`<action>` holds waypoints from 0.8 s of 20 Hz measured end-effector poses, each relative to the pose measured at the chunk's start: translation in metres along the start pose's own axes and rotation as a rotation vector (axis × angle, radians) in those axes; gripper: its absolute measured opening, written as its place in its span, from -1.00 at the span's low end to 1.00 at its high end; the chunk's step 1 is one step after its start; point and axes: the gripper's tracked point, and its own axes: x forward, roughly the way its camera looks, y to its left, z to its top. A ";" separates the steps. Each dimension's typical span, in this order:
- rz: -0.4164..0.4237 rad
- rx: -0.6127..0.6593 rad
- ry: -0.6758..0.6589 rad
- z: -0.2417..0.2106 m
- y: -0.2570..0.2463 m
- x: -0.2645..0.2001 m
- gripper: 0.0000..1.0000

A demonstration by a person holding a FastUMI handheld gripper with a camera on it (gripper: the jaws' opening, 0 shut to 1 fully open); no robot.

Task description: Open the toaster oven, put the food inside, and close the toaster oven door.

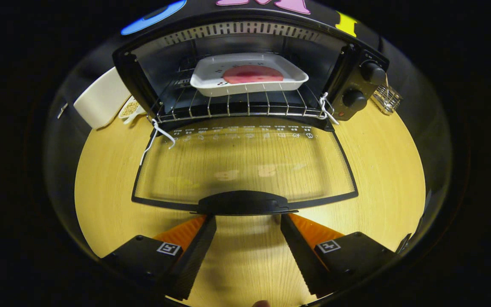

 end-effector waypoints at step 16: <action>0.012 -0.025 -0.312 0.064 0.001 -0.090 0.99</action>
